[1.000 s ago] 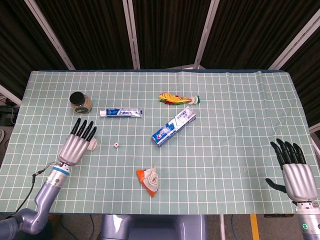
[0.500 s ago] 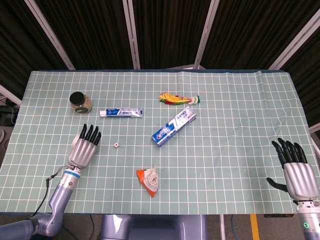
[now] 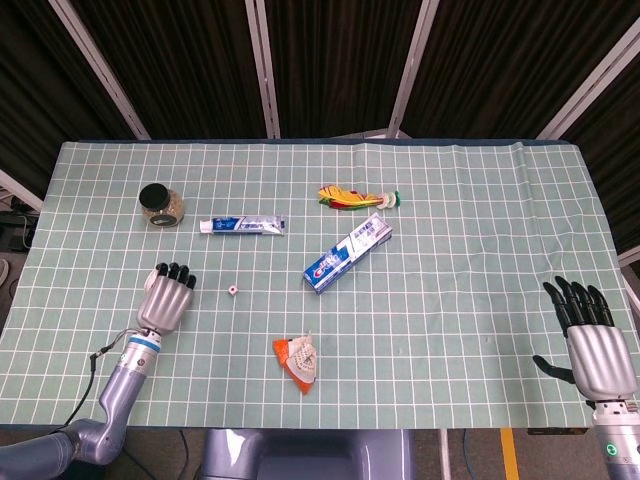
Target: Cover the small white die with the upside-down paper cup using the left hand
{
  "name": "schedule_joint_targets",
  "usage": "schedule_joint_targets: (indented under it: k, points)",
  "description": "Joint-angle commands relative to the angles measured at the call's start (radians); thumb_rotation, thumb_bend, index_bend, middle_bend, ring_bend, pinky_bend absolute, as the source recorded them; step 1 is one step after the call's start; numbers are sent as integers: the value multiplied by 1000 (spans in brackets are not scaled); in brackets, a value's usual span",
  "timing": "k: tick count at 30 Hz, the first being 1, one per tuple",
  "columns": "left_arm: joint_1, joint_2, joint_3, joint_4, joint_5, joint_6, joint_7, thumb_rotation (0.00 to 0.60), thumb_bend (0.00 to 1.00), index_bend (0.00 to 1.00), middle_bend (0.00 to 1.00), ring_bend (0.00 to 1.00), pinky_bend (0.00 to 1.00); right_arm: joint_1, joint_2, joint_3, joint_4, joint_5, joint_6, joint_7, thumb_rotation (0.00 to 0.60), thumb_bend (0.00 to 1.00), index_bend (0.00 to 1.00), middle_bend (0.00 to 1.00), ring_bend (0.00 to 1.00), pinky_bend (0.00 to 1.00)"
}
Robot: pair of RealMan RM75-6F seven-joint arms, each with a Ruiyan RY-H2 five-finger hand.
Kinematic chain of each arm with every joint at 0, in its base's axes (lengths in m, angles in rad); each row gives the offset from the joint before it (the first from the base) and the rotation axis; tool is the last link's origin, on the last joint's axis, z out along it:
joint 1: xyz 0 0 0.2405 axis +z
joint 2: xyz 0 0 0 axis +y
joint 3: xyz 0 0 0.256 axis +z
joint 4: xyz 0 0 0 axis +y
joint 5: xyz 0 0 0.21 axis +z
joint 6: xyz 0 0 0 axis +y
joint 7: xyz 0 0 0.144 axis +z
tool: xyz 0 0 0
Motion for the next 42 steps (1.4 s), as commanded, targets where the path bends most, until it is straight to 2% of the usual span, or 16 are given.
schedule_joint_targets:
  k: [1,8,11,14,18,21,23,24,28,30,33,42]
  points:
    - [-4,-19,9,37,20,13,-24,600,0,443,350,324,377,0,0,-1,1,0,-1,0,600,0,0,0,0,0]
    - [-2,-22,16,74,63,39,-131,600,0,514,405,379,422,1,-1,-3,1,0,-4,-1,600,0,0,0,0,0]
    - [2,3,4,47,72,55,-211,600,0,514,406,380,421,1,-1,-3,-1,-1,-4,-1,600,0,0,0,0,0]
    - [7,53,-38,-25,54,62,-351,600,0,514,406,379,421,0,0,-4,-1,0,-5,-1,600,0,0,0,0,0]
    - [12,130,-118,-154,1,17,-705,600,0,514,401,379,421,1,-1,-5,-2,0,-6,-2,600,0,0,0,0,0]
    - [17,178,-174,-214,-14,-33,-1043,600,0,512,391,370,413,1,-1,-5,-4,0,-7,-3,600,0,0,0,0,0]
    - [24,194,-205,-239,-15,-69,-1323,600,0,512,383,361,405,2,-2,-5,-5,1,-8,-5,600,0,0,0,0,0]
    - [27,207,-215,-250,-10,-109,-1507,600,0,512,382,358,404,3,-3,-4,-4,2,-10,-7,600,0,0,0,0,0]
    - [25,189,-210,-182,52,-117,-1765,600,0,512,377,347,401,5,-6,-4,-2,6,-14,-11,600,0,0,0,0,0]
    - [18,169,-206,-156,55,-131,-1848,600,0,511,377,347,401,5,-6,-4,-1,8,-16,-11,600,0,0,0,0,0]
    - [3,139,-195,-116,63,-151,-1909,600,0,512,376,345,399,6,-7,-3,1,8,-15,-15,600,0,0,0,0,0]
    - [-41,41,-174,14,32,-227,-1962,600,0,511,374,341,394,6,-7,0,7,16,-16,-7,600,0,0,0,0,0]
